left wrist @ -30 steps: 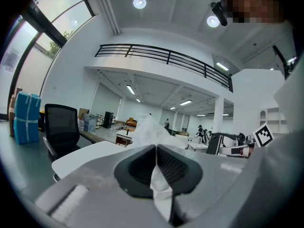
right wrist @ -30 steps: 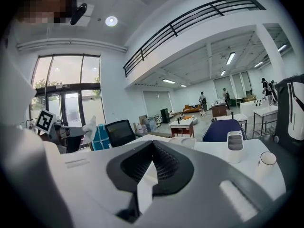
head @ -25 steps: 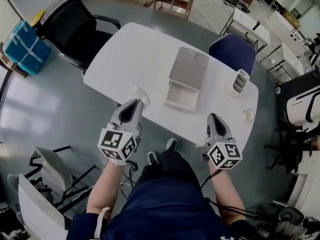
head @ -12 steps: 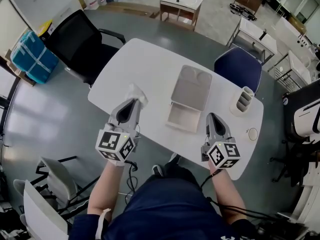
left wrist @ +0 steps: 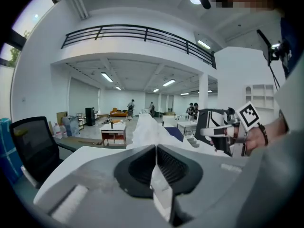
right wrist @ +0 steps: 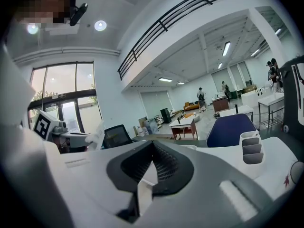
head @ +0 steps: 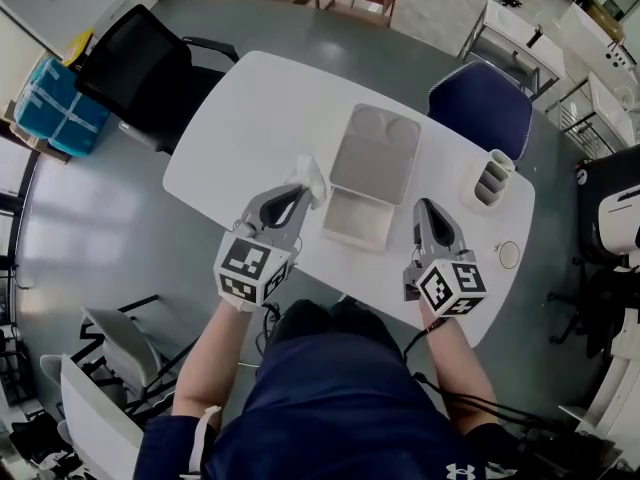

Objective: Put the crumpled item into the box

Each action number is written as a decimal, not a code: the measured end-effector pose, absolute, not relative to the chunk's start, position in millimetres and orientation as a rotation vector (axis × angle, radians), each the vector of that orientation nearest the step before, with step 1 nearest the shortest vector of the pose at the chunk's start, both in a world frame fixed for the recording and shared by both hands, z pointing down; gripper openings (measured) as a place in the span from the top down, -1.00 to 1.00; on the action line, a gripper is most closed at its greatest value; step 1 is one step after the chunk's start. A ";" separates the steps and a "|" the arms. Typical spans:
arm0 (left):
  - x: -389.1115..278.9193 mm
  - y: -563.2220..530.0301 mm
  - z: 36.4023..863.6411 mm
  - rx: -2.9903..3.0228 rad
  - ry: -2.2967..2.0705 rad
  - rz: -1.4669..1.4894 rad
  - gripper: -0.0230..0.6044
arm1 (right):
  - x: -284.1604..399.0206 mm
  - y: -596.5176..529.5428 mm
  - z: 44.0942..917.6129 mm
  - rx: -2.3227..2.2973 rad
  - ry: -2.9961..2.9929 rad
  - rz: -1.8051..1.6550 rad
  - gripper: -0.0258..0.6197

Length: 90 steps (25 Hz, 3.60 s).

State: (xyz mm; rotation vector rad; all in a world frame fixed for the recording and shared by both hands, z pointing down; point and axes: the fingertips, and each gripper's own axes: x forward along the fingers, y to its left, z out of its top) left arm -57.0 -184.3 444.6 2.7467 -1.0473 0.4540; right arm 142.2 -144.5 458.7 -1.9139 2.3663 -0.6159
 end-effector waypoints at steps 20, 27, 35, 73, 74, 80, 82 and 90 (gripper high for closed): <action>21.2 -165.9 605.2 2.718 -0.355 1.138 0.89 | 189.1 -114.2 503.3 -2.258 2.014 -0.744 0.92; 36.2 -156.1 637.7 2.675 -0.186 1.331 0.89 | 201.4 -103.9 516.8 -2.304 1.920 -0.802 0.92; 49.8 -148.1 666.3 2.628 -0.064 1.456 0.89 | 206.4 -105.7 538.7 -2.309 1.905 -0.869 0.92; 72.7 -152.0 668.1 2.525 -0.158 1.385 0.59 | 202.7 -116.5 547.2 -2.285 1.973 -0.890 0.92; 69.3 -154.7 661.6 2.531 -0.181 1.358 0.59 | 198.8 -118.4 544.6 -2.277 1.986 -0.880 0.92; 52.5 -188.1 604.8 2.599 -0.403 1.110 0.59 | 183.1 -136.8 520.0 -2.213 2.086 -0.784 0.92; 48.8 -201.0 575.7 2.644 -0.480 1.026 0.59 | 180.3 -143.3 507.6 -2.188 2.118 -0.745 0.92; 21.3 -232.9 460.8 2.824 -0.789 0.653 0.60 | 157.6 -167.5 455.1 -2.096 2.201 -0.598 0.92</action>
